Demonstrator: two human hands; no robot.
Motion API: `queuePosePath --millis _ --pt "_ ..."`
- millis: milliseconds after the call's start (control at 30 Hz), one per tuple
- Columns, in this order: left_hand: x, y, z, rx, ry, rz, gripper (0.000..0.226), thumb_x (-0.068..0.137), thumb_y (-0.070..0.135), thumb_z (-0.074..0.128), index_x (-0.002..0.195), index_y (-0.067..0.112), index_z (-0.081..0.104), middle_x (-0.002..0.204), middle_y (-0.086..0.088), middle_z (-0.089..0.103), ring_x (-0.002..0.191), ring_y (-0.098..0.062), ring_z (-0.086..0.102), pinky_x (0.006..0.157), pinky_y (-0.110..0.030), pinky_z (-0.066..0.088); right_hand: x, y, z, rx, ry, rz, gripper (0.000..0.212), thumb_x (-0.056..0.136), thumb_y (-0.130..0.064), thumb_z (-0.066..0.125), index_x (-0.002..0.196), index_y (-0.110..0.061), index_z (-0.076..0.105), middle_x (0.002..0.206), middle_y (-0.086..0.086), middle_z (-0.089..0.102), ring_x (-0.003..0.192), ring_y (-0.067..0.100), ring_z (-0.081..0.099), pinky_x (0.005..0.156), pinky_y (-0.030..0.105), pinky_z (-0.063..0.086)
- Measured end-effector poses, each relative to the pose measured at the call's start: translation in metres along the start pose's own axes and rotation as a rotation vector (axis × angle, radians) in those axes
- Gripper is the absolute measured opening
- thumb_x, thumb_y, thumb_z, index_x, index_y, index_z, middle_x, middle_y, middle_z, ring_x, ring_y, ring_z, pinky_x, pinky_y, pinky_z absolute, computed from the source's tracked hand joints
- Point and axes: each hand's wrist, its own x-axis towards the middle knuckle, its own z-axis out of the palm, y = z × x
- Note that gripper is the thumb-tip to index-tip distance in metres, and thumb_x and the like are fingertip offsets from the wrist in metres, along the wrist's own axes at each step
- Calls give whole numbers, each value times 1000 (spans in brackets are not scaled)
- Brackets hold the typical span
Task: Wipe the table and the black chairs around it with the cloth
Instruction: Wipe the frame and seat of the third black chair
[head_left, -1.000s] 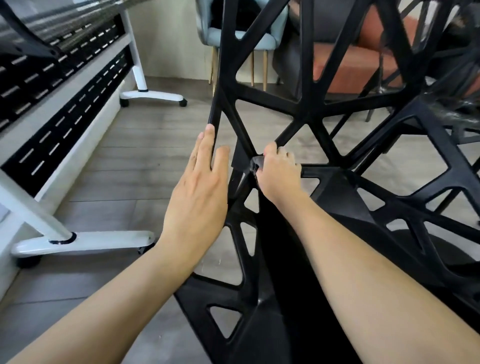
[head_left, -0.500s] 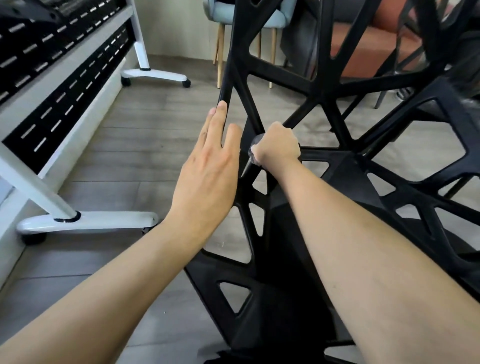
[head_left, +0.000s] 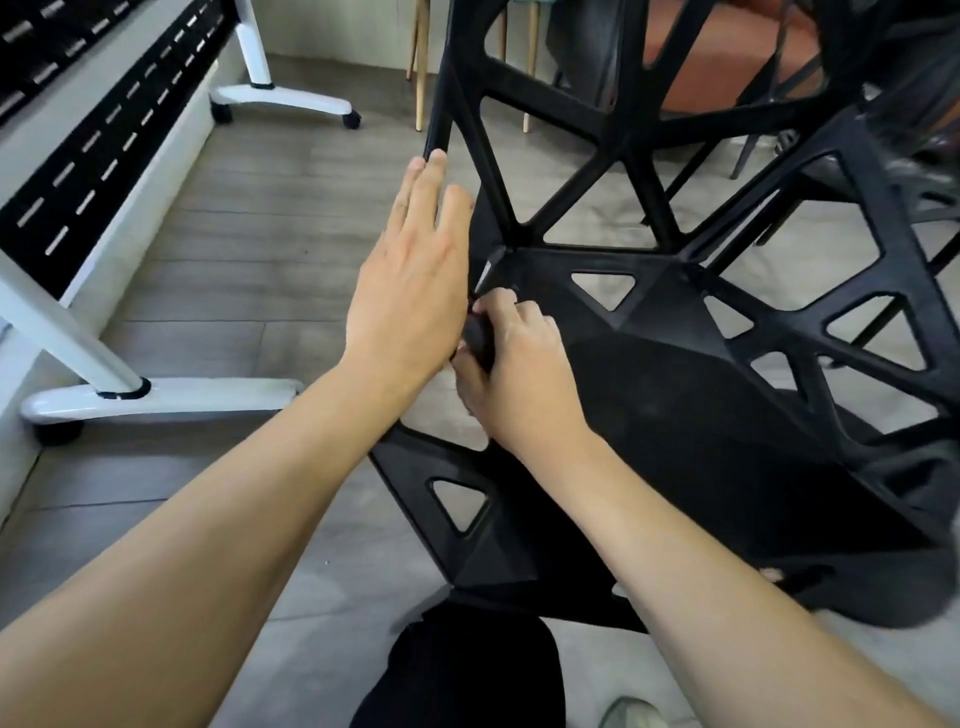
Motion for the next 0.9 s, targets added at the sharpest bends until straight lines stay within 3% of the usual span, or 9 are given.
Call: queuePosePath --millis 67,167,300,400,567,633,733,800,900 --pt "0 1 -2 26 25 13 48 83 1 26 126 4 47 163 -17 21 154 -29 13 110 -39 42 -14 -1 -7 -27 -29 -61 34 83 -29 63 113 -16 56 107 11 57 92 32 52 84 45 47" --pt "-1 -1 -1 187 28 77 52 85 2 20 129 0 48 157 -22 32 152 -36 18 122 -46 23 -18 29 -26 -142 -74 -119 31 83 -26 64 112 -16 61 108 8 56 91 30 53 83 43 48" --pt "-6 1 2 454 -36 176 38 93 10 34 124 2 55 146 -22 47 148 -42 24 122 -55 11 -15 105 -61 -239 -18 145 39 88 -32 65 125 -18 62 120 13 56 110 36 56 101 44 46" --pt "-21 19 22 353 -149 272 46 90 18 33 126 7 59 145 -18 51 143 -41 32 122 -54 14 -34 107 -73 -160 -147 176 58 88 -41 50 142 -20 49 132 10 52 124 31 49 110 41 38" --pt "-42 43 70 162 -438 118 45 101 25 34 145 15 42 161 -10 28 151 -31 16 125 -44 7 -70 82 -84 -152 -249 -71 53 95 -43 57 146 -33 45 130 4 54 120 23 53 105 37 44" --pt "-43 42 78 203 -471 112 47 104 30 30 148 16 38 163 -9 26 151 -31 18 125 -43 8 -62 116 -96 -261 -187 -20 48 96 -41 58 143 -34 50 126 8 55 115 29 56 100 41 47" --pt "-46 42 78 290 -506 135 54 105 41 24 153 17 33 164 -9 25 151 -31 19 125 -45 8 -39 169 -112 -481 -47 241 44 94 -36 55 137 -27 54 117 19 53 104 44 55 92 48 47" --pt "-47 46 77 346 -542 120 58 105 44 22 155 17 27 165 -9 21 152 -32 16 125 -47 7 -34 167 -103 -540 9 367 46 91 -39 51 134 -23 55 115 23 52 103 45 54 91 50 46" --pt "-34 59 82 373 -585 55 54 104 36 32 153 14 26 163 -13 21 149 -37 20 123 -49 12 -47 121 -82 -485 -96 216 54 87 -43 45 139 -26 47 122 19 49 108 42 50 97 50 43"
